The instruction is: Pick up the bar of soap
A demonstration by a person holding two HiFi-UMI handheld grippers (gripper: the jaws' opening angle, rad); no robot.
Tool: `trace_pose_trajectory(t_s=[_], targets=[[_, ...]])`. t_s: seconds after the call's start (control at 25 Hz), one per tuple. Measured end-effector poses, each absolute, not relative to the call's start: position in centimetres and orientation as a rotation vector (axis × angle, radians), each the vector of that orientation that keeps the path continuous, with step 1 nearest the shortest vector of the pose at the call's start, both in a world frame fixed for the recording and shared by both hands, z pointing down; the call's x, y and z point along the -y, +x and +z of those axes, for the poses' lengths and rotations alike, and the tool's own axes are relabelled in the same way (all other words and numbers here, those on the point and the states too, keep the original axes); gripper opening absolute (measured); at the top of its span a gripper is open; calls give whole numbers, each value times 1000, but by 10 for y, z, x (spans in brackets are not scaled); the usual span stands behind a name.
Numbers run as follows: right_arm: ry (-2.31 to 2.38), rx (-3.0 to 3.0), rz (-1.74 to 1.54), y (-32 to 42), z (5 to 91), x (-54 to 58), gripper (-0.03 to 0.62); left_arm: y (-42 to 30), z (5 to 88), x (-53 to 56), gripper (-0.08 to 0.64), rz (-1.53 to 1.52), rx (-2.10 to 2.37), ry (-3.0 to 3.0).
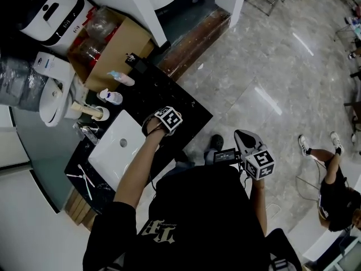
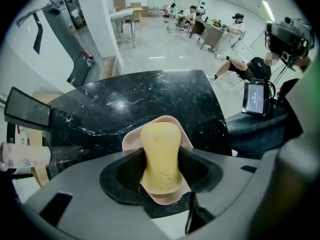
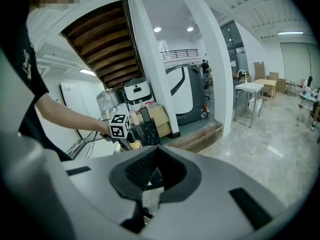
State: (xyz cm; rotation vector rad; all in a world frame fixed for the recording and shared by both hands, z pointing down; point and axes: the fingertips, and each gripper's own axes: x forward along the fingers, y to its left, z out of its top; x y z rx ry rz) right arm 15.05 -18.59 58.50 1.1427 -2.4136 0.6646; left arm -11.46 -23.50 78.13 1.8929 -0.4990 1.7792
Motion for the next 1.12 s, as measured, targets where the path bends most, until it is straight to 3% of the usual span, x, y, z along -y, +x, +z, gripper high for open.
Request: trace_pose_trajectory(t_s=[0.36,1.12], targets=[[1099,2438,637,139,583,186,11,-115,780,236,209,1761,516,1926],[1105,2425,633,157,581,160,11,-124,746,231,207,1433,860,2144]])
